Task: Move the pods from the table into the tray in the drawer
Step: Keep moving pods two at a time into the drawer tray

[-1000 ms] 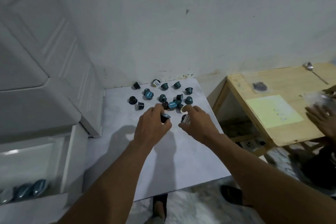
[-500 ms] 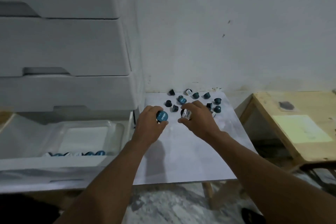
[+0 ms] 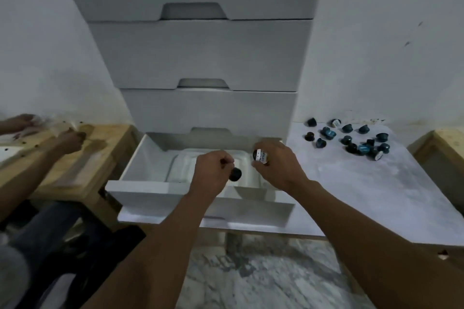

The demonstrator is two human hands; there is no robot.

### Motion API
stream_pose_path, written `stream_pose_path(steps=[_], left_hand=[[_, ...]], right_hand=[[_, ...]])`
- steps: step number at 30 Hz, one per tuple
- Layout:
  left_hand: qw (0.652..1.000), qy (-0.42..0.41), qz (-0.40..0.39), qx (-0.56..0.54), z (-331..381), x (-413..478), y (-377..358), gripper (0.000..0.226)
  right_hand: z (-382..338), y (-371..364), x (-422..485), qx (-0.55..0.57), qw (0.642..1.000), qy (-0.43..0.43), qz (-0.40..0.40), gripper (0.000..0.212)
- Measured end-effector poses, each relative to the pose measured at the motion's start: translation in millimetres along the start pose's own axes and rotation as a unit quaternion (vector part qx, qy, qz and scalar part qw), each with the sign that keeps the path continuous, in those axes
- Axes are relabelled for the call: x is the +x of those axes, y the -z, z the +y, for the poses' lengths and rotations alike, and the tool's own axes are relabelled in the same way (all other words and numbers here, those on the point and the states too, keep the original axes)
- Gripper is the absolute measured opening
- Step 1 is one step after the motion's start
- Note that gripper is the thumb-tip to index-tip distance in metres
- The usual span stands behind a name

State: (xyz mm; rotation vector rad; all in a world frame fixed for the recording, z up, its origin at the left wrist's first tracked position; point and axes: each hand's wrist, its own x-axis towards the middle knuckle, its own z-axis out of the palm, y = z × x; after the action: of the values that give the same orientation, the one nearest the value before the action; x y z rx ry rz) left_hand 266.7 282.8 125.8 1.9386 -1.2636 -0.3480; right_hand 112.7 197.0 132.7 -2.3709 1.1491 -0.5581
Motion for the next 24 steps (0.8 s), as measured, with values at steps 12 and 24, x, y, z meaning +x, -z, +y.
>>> stream_pose_path(steps=[12, 24], left_hand=[[0.982, 0.085, -0.141, 0.089, -76, 66, 4, 0.025], [0.901, 0.009, -0.400, 0.169, -87, 105, -69, 0.041]], right_hand=[[1, -65, 63, -0.070, 0.989, -0.062, -0.115, 0.037], [30, -93, 102, -0.079, 0.980, -0.111, -0.145, 0.040]])
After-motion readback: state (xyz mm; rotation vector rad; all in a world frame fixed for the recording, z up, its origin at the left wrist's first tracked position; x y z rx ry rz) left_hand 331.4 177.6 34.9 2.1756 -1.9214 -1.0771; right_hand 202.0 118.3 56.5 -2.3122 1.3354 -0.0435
